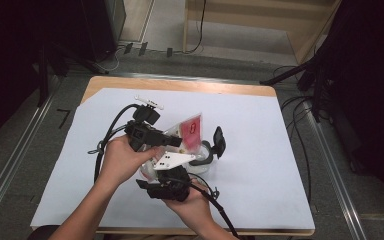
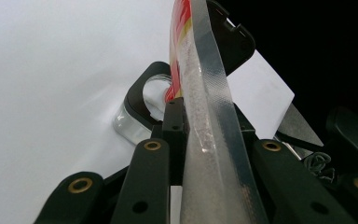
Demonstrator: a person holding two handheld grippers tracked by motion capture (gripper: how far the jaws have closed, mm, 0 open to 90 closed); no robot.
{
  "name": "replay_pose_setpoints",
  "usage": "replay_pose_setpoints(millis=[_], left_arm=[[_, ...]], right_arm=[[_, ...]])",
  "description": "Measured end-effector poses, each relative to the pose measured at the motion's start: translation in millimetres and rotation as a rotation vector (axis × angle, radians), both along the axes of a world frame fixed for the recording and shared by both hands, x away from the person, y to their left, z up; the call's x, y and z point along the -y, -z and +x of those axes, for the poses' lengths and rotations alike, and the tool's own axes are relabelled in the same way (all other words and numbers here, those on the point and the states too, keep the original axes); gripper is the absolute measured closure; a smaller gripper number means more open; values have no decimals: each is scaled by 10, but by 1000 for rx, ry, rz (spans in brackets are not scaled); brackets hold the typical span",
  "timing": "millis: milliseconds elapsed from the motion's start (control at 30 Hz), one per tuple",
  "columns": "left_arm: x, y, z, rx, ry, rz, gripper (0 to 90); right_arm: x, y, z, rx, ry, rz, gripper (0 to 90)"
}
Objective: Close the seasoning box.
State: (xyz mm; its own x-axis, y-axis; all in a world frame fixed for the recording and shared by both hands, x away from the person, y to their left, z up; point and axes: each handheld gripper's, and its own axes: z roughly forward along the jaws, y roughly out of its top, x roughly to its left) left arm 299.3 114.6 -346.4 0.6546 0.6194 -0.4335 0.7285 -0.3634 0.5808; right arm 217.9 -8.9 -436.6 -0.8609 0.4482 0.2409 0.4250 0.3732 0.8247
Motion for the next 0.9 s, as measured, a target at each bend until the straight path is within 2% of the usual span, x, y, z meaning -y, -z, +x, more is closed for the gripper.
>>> replay_pose_setpoints(millis=[133,300,433,633,767,900], left_arm=[[7,10,6,-2,-1,-8,754],[13,4,8,-12,-9,-29,710],[24,0,0,-1,-9,-11,748],[27,-36,-19,13,-8,18,775],[39,-43,-18,18,-2,27,777],[66,-42,-21,22,-4,33,781]], right_arm=[[4,-4,8,-18,6,1,558],[22,-10,36,-56,5,27,558],[23,-9,32,-51,7,27,557],[0,-8,1,10,-9,6,556],[-8,-8,-12,34,-10,-9,559],[-9,0,-5,13,-2,-4,560]])
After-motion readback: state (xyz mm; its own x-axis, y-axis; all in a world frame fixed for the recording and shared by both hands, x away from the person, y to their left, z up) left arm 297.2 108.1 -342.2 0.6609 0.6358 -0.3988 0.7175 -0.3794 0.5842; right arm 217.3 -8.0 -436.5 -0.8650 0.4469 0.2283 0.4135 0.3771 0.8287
